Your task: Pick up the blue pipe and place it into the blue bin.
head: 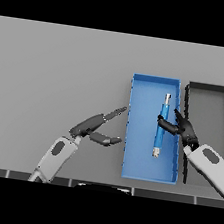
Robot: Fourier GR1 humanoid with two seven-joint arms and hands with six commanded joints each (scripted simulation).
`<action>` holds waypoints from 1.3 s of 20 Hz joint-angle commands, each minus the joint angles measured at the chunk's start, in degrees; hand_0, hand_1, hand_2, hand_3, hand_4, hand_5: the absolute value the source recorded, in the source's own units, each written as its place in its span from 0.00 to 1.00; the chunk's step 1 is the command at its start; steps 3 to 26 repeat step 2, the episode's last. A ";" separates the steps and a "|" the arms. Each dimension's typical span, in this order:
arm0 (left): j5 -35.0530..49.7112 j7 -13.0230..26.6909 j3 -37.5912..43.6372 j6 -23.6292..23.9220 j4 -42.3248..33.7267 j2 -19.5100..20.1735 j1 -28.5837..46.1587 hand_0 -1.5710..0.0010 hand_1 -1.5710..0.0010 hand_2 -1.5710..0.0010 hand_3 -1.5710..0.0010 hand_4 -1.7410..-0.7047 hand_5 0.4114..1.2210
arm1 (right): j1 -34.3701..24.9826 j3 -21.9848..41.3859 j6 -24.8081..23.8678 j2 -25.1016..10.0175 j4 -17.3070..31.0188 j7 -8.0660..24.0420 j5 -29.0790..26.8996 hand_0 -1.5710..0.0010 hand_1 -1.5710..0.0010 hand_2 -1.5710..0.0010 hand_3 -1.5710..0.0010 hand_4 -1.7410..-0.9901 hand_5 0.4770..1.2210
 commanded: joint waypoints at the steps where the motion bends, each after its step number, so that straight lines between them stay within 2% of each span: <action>1: -0.30 0.56 0.07 0.47 0.25 -0.23 -0.17 1.00 1.00 1.00 1.00 0.78 0.11 | -0.04 0.21 0.21 -0.10 -0.15 0.24 -0.05 0.99 0.99 0.99 1.00 0.87 0.32; 26: -0.07 0.83 0.33 0.33 0.13 -0.04 -0.46 1.00 1.00 1.00 1.00 0.78 0.10 | -0.26 0.20 0.05 0.29 -0.28 0.03 -0.01 0.99 0.99 0.99 1.00 0.87 0.32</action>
